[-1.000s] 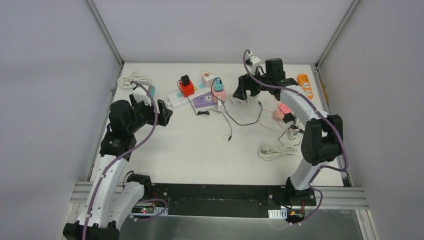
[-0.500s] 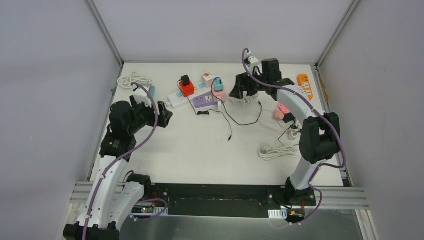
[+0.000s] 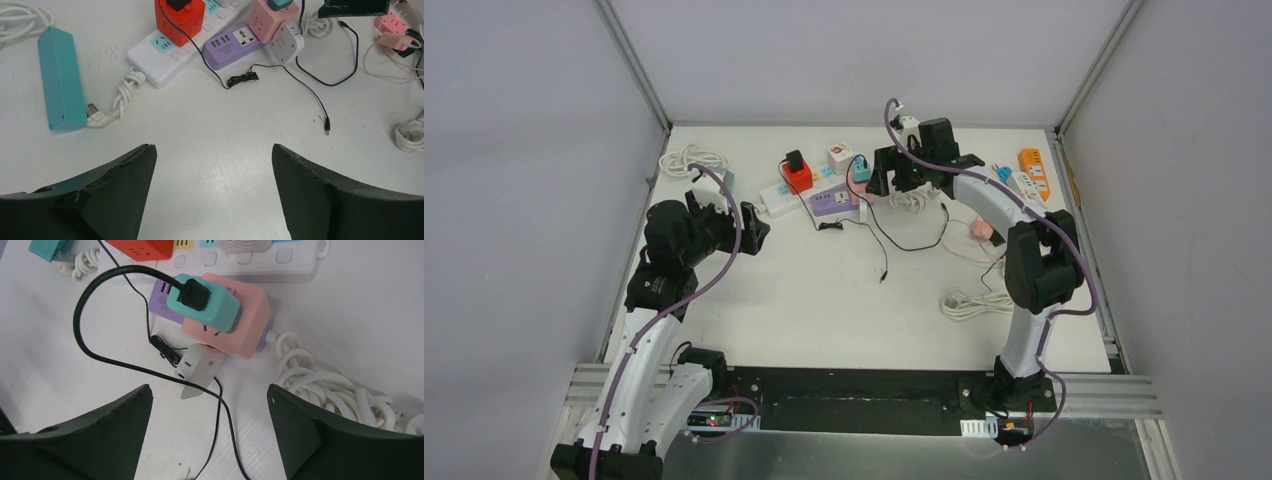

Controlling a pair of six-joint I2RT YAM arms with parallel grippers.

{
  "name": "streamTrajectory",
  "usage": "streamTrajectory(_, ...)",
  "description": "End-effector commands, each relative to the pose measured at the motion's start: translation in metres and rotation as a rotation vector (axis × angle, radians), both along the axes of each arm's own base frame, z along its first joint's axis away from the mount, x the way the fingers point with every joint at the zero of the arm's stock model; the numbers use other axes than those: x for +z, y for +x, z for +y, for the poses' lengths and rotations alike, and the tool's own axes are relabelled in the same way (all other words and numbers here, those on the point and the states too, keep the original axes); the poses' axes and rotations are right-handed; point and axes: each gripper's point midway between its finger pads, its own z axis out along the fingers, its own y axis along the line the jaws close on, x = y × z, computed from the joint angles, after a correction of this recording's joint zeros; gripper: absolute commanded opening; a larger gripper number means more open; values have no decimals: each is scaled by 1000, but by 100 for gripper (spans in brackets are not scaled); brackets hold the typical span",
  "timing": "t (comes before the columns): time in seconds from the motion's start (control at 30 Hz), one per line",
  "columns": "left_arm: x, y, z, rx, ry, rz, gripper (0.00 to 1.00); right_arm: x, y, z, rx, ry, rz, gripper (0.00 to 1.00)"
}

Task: Pull the plug off the socket
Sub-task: Move the socket to the center of the board.

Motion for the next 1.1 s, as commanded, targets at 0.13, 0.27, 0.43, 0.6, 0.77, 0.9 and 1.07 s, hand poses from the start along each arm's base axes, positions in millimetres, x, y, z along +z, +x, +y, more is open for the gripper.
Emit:
streamTrajectory(0.13,6,0,0,-12,11,-32,88,23,12,2,-35,37,-51,88)
streamTrajectory(0.27,5,0,0,-12,13,-32,88,26,11,1,-32,38,-59,88)
streamTrajectory(0.43,5,0,0,-11,13,-32,88,29,10,-1,-35,34,-68,88)
streamTrajectory(0.6,5,0,0,-11,15,-31,88,29,9,-1,-32,34,-70,88)
streamTrajectory(0.77,5,0,0,-12,14,-31,88,31,8,-2,-26,33,-78,88)
streamTrajectory(0.9,5,0,0,-14,14,-31,88,33,6,-3,-22,34,-83,88)
streamTrajectory(1.07,5,0,0,-13,15,-29,88,33,6,-3,-19,38,-79,88)
